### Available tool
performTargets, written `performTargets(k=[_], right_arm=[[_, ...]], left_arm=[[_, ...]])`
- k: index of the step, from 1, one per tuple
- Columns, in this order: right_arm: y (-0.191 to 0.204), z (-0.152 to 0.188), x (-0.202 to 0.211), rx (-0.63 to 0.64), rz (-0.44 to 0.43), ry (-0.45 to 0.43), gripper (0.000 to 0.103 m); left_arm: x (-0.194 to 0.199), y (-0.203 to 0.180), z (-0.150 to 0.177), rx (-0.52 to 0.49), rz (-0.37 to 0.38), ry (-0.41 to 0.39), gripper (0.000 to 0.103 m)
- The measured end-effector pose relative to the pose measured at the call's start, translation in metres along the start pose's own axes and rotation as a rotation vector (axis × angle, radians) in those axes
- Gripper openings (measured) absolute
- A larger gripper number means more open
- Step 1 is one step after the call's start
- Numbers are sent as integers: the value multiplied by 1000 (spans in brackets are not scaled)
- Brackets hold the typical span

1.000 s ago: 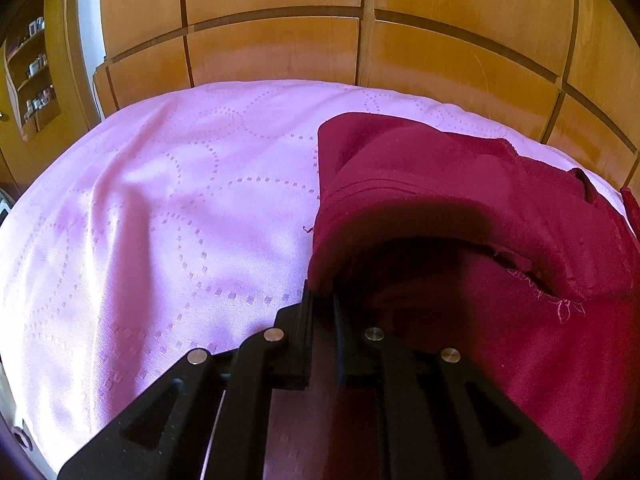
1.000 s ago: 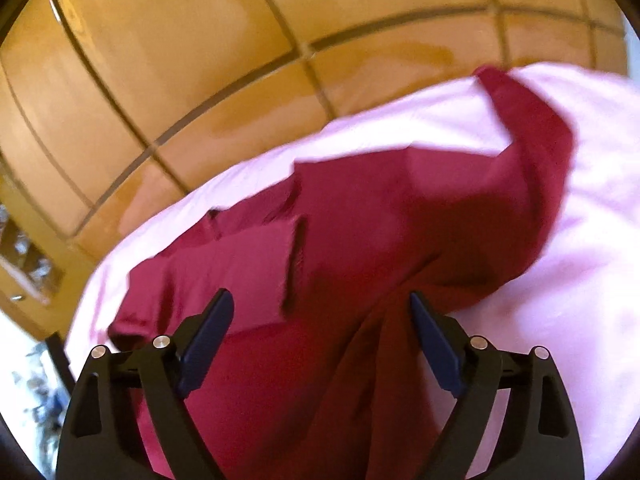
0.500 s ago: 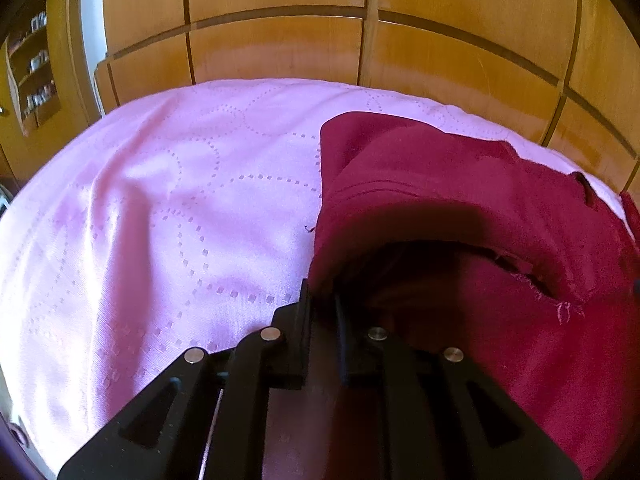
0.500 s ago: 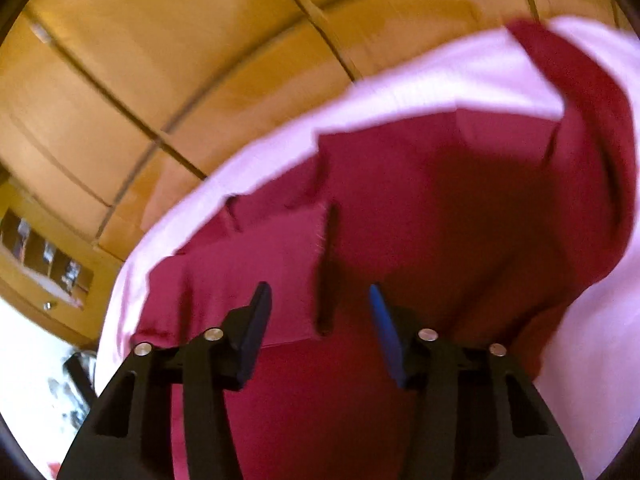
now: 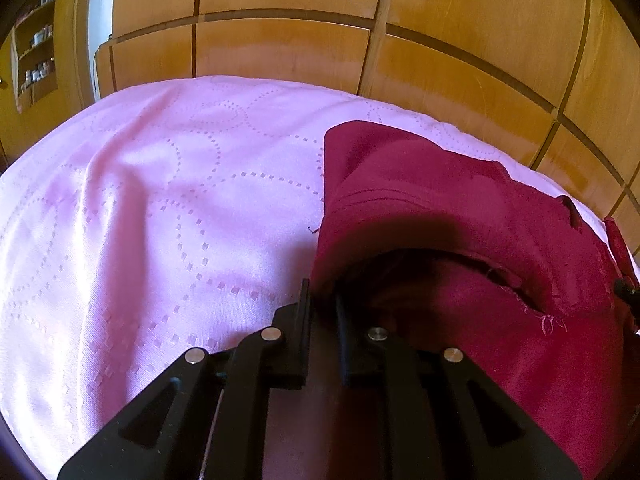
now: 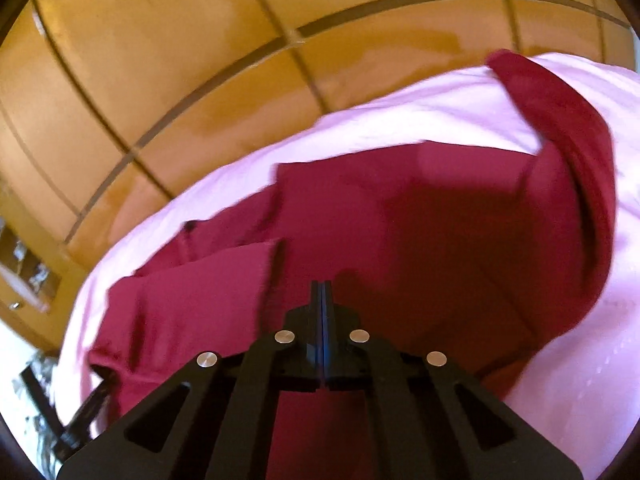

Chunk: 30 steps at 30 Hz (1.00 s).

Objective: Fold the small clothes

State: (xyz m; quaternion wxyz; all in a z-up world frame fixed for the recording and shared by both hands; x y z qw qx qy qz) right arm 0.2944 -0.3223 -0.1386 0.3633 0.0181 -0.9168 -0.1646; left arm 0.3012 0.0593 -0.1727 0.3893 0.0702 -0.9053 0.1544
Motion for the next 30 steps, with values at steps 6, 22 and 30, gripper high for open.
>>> performTargets(k=[6, 22, 30], right_arm=[[26, 4, 11, -6, -208, -8, 49], [33, 8, -9, 92, -76, 31, 6], [27, 19, -19, 64, -116, 52, 6]], left_arm=[[-1, -2, 1, -8, -7, 8, 10], [-2, -1, 2, -7, -5, 12, 11], [2, -7, -12, -45, -63, 22, 17]])
Point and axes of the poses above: each gripper's, at about its wrist camera, not at the fingertips, and x roughly against the way its jaws point, y to its left, z to its underside, the point moved 10 cm from there along -x, roughly the way its jaws point, and after that the axes turned 7 degrees about x, right-handed, at the moved point
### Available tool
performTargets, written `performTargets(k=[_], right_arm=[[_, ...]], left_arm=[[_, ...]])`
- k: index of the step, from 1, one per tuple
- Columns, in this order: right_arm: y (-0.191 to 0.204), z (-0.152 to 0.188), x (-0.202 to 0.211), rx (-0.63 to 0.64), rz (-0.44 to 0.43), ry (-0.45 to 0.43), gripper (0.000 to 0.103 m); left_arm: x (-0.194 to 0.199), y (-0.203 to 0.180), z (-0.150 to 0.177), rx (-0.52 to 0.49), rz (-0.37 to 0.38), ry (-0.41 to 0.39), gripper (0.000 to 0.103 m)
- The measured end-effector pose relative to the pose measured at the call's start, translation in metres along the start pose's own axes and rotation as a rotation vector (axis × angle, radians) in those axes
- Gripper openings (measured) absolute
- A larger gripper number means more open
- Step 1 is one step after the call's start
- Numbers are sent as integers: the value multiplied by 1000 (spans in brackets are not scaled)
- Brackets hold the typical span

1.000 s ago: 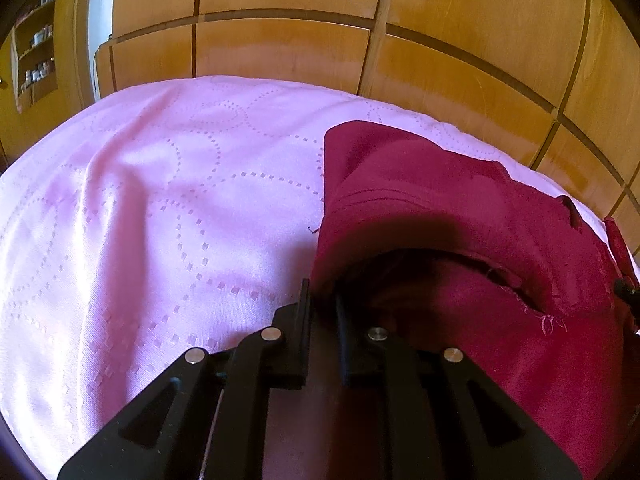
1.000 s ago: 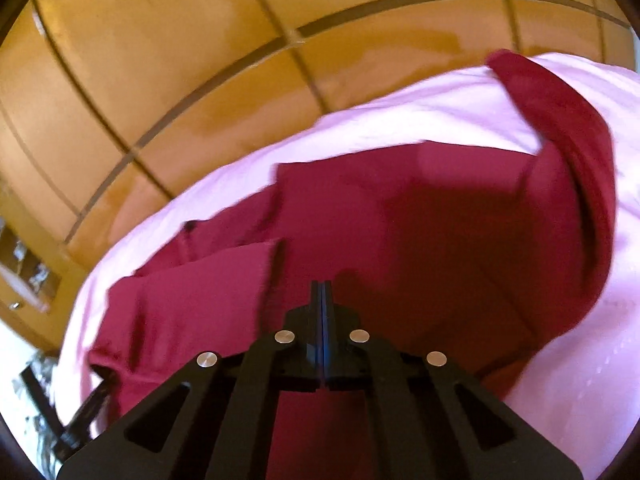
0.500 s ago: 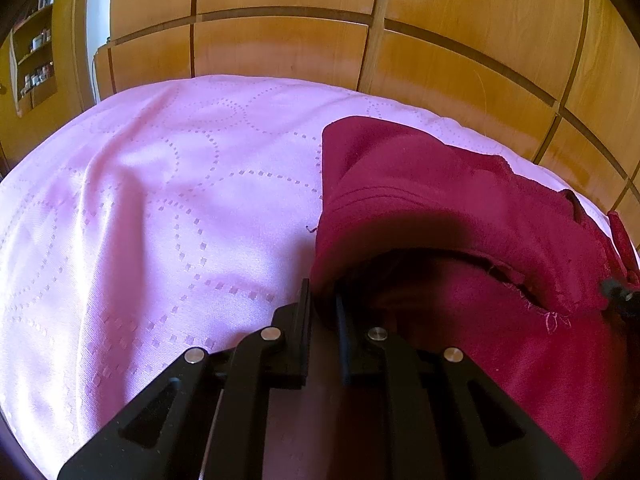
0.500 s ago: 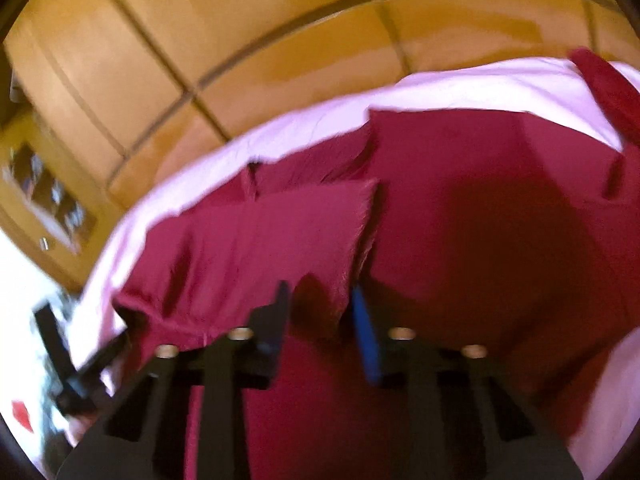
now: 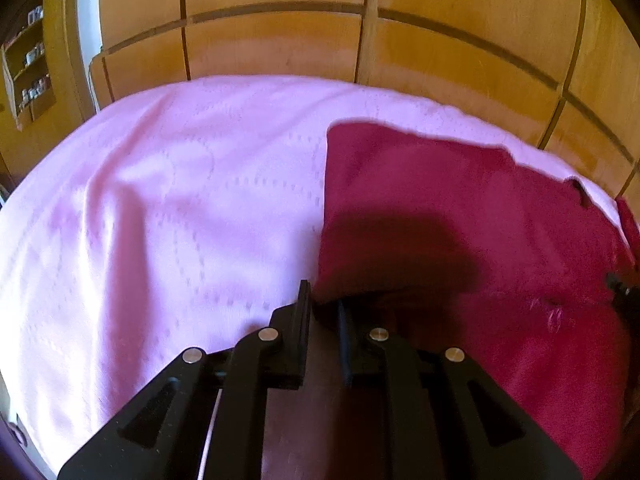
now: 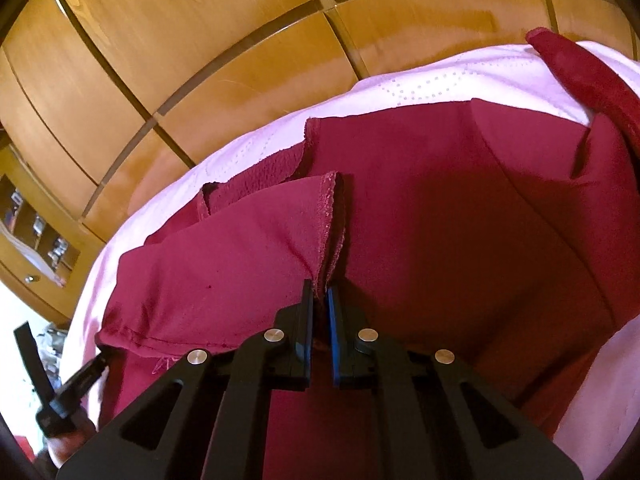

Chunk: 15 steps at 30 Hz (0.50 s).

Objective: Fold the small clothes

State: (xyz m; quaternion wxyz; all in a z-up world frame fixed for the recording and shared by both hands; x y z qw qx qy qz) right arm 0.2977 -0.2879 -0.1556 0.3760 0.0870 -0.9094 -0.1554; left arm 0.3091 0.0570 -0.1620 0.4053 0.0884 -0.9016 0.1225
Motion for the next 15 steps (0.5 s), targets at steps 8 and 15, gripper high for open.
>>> performTargets(k=[8, 15], right_arm=[[5, 1, 3, -13, -49, -21, 18], [11, -1, 5, -9, -86, -37, 30]], left_arm=[[4, 35, 7, 230, 71, -15, 29], [34, 37, 13, 236, 69, -50, 62]])
Point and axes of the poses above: each gripper's, at about its wrist camera, not at the fingertips, and x roughly against the way its jaws point, y to its left, z to its underside, the point moved 10 cm from there along -x, roughly the way its jaws point, and after that the axes turned 7 degrees about x, right-handed, at the moved point
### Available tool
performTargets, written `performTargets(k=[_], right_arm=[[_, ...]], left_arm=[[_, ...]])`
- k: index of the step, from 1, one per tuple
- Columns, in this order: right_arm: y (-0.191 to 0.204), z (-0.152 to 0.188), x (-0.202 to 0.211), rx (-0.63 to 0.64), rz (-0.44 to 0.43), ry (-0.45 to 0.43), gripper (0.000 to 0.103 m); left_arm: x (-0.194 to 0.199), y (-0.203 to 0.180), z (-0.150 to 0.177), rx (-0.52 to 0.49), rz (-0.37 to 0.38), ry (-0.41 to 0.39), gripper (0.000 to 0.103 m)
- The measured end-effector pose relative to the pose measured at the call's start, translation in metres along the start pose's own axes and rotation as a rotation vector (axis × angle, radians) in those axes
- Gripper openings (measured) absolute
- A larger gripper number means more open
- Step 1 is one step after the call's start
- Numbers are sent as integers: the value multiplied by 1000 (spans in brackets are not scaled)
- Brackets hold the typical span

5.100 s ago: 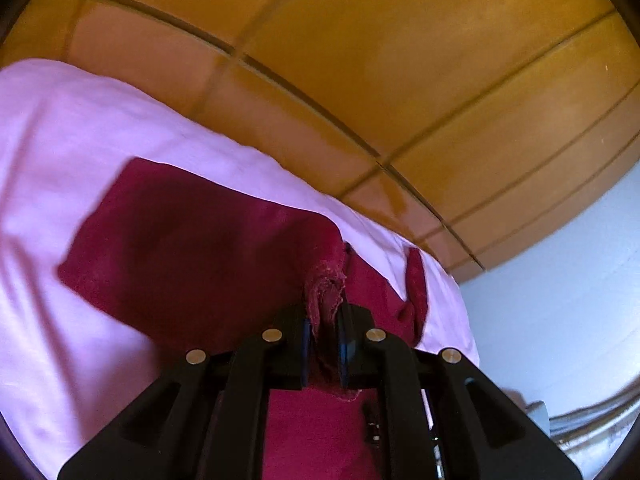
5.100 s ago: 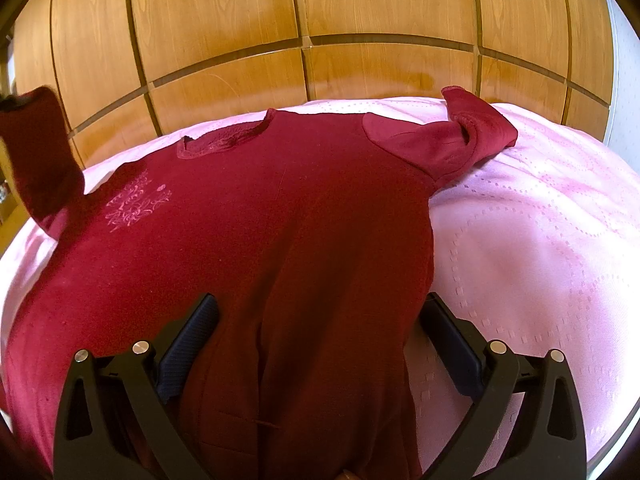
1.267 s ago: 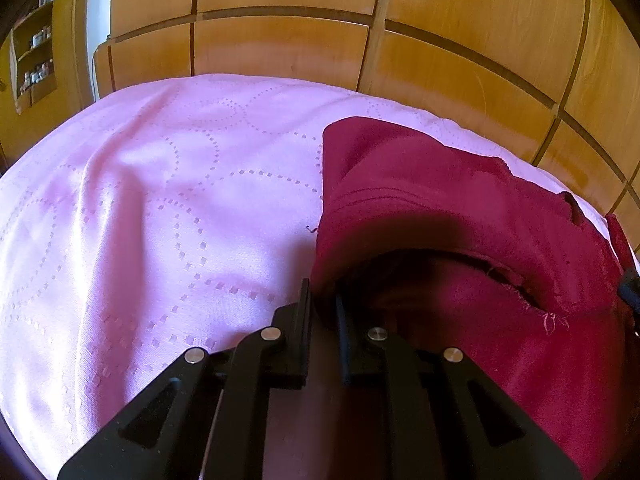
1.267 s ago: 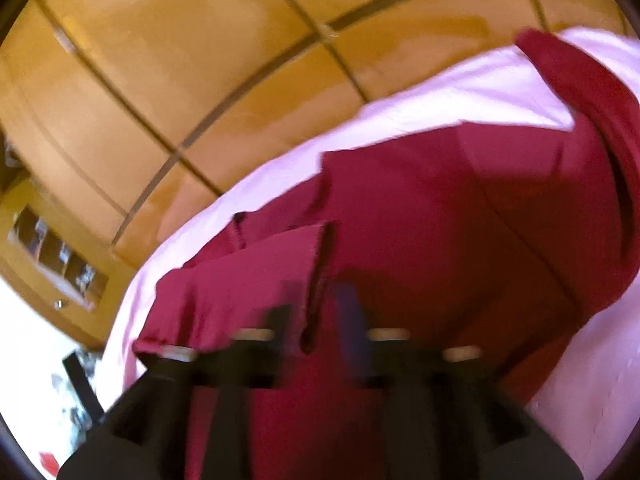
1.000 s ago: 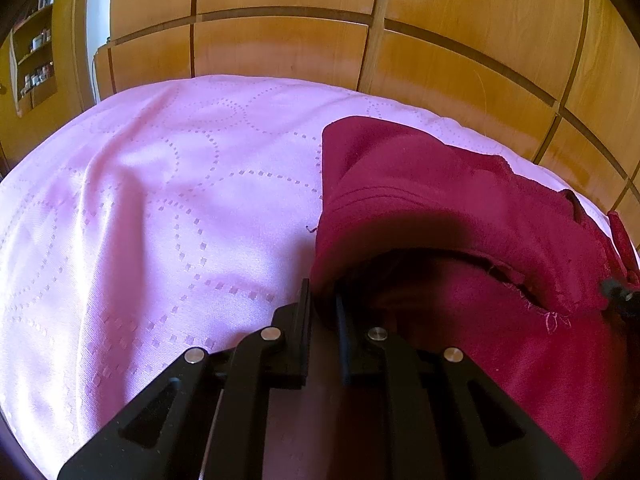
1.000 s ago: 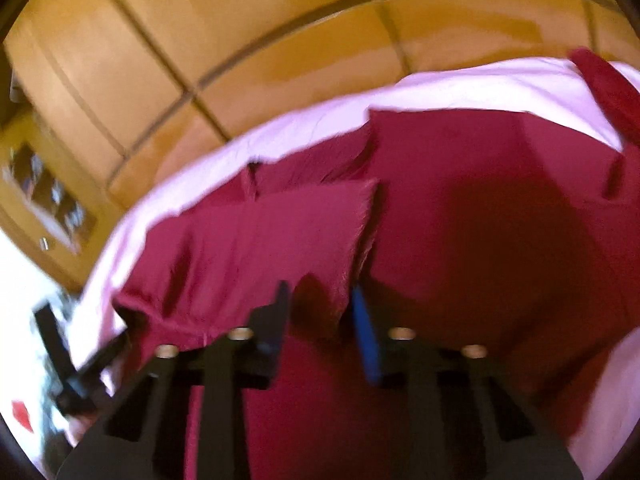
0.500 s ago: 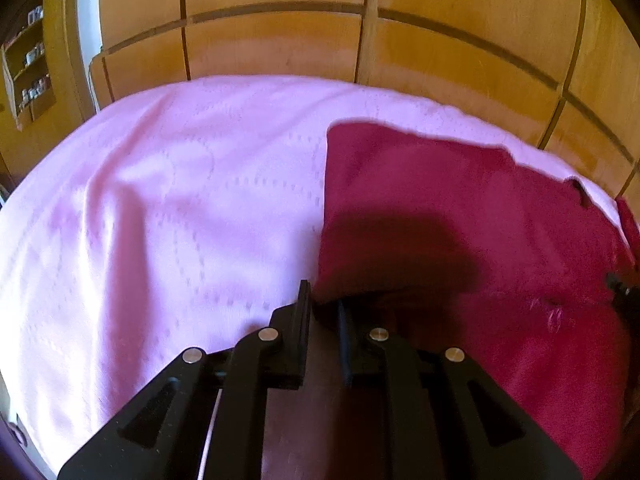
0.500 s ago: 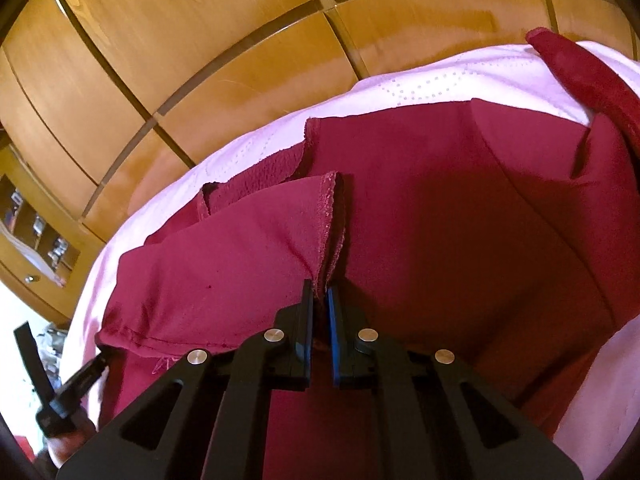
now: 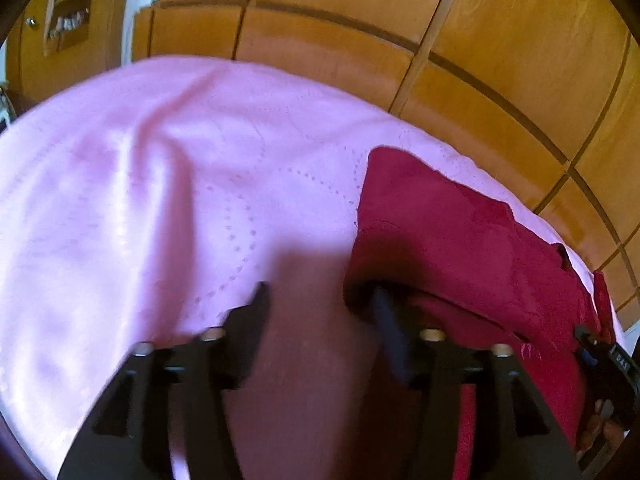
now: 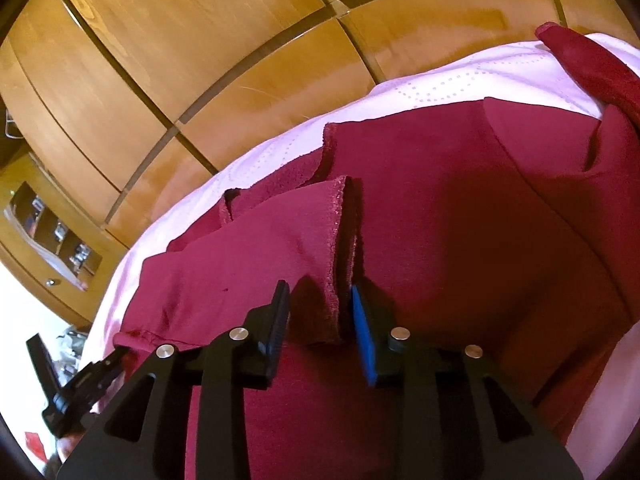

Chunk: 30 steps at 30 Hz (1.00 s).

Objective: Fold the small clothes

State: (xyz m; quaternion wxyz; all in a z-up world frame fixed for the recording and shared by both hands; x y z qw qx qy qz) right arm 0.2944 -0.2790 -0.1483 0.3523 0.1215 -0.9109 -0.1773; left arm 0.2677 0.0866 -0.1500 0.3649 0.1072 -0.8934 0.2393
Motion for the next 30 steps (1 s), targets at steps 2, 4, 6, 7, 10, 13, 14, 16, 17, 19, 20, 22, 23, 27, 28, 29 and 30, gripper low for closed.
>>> performTargets(k=[2, 4, 6, 7, 10, 13, 14, 16, 17, 19, 20, 22, 23, 27, 28, 29, 30], right_arm=[[0, 0, 1, -8, -8, -4, 30], [0, 0, 2, -17, -16, -10, 31], [0, -1, 6, -30, -34, -27, 43], [1, -2, 7, -32, -46, -38, 48], [3, -4, 17, -41, -54, -91, 58], [-1, -6, 29, -71, -48, -125, 58], [-3, -6, 32, -81, -48, -120, 58], [-7, -10, 41, -93, -37, -112, 58], [-9, -13, 46, -93, -31, -121, 66], [-22, -26, 61, -87, 13, -163, 78], [-34, -34, 69, -85, 40, -187, 78], [-60, -44, 80, -101, 110, -198, 78], [-74, -47, 83, -116, 144, -194, 78], [-157, -47, 110, -248, 354, -178, 78], [-173, -44, 122, -287, 384, -201, 78], [-192, -40, 136, -336, 443, -224, 78], [-221, -27, 158, -412, 563, -235, 81]], left_arm=[[22, -2, -5, 15, 1, -88, 66], [43, -11, -12, 25, -4, -186, 79], [47, -31, -17, -5, 28, -208, 89], [45, -40, -17, -31, 44, -205, 90], [28, -65, -9, -174, 3, -206, 94], [-3, -62, 10, -238, -92, -83, 95], [-17, -55, 14, -240, -149, -14, 95], [-24, -51, 20, -248, -163, 46, 95], [-22, -52, 20, -255, -164, 36, 95], [-16, -51, 24, -288, -180, 26, 96], [-16, -51, 28, -298, -182, 28, 96], [-13, -50, 33, -307, -173, 24, 97], [-12, -49, 33, -303, -173, 20, 99], [-17, -48, 31, -298, -174, 18, 100], [-16, -49, 32, -300, -179, 14, 100], [-15, -49, 33, -305, -194, 14, 100], [-14, -47, 35, -308, -204, 16, 100]])
Point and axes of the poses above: each gripper's, at about its wrist camera, not at the fingertips, and x roughly against the way its jaws point, y to its left, z to its underside, the point moved 10 cm from there along -x, roughly the way its jaws point, and after that the axes turned 7 degrees about x, right-handed, at the moved point
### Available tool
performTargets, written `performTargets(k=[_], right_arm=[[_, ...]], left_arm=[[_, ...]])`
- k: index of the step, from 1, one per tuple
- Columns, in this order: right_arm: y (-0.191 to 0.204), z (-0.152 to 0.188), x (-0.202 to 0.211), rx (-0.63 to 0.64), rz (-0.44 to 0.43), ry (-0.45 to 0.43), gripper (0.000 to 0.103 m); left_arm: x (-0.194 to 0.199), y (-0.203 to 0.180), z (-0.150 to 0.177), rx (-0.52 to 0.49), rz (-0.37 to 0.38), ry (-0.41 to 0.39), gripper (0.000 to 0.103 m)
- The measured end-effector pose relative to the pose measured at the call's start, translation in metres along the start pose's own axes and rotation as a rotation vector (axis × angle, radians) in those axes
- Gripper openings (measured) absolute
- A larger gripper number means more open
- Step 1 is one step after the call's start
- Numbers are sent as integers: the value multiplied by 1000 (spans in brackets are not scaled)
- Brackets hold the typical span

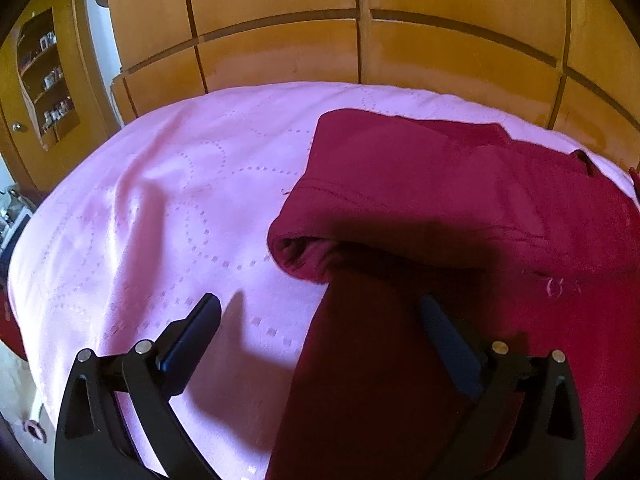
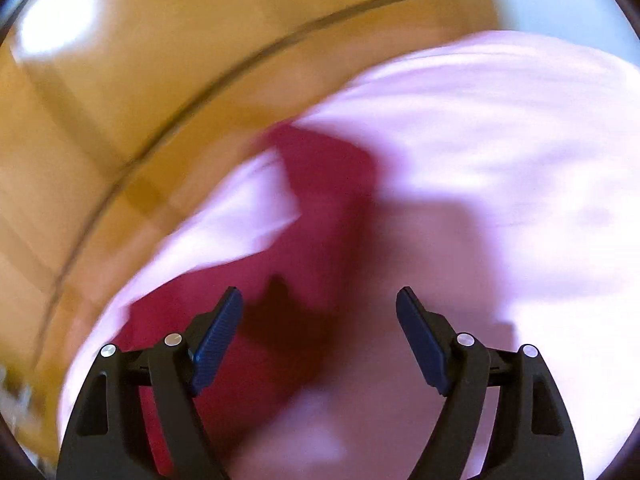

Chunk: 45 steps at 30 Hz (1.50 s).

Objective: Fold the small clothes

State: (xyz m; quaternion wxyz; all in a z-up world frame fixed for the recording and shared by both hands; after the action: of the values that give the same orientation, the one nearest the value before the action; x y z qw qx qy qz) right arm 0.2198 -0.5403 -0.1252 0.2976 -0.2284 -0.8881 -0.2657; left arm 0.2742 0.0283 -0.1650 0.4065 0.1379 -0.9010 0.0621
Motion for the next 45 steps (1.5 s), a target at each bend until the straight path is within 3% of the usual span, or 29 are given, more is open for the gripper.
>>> performTargets(k=[1, 3, 7, 12, 17, 20, 24, 33, 40, 43, 45], right_arm=[[-26, 0, 2, -62, 58, -1, 82], [-56, -2, 10, -179, -49, -43, 82], [-59, -3, 21, 16, 48, -21, 84], [-13, -12, 22, 190, 17, -50, 84], [53, -37, -2, 340, -16, -48, 84], [86, -49, -28, 465, 7, -36, 84], [113, -56, -62, 565, 38, 2, 71], [120, -80, -133, 570, 135, 76, 65], [103, -83, -155, 504, 164, 123, 62], [99, -85, -156, 494, 179, 119, 48], [94, -87, -154, 471, 192, 114, 33]], left_arm=[[2, 1, 4, -4, -5, 0, 101], [6, 1, 6, -10, -8, -9, 101], [8, 1, 8, -14, -6, -35, 101], [5, -1, 9, -24, -14, -23, 101], [2, 0, 11, -3, 16, -9, 101], [0, -1, 12, -2, 19, -17, 101], [-3, -3, 13, -2, 27, -24, 101], [-7, -4, 13, -7, 24, -40, 100], [-6, -4, 13, -11, 18, -49, 100], [-5, -5, 14, -12, 16, -51, 100], [-5, -5, 14, -12, 15, -51, 100]])
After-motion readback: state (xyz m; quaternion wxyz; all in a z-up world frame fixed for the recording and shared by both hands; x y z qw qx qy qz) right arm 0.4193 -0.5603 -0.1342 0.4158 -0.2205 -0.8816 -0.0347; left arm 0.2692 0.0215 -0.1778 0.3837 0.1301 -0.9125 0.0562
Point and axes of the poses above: each gripper's, at about its wrist camera, not at the fingertips, and x roughly against the way its jaws point, y to its left, z to its underside, the point moved 10 cm from there along -x, roughly the way its jaws point, and after that the axes turned 7 degrees about x, right-handed, at the moved point
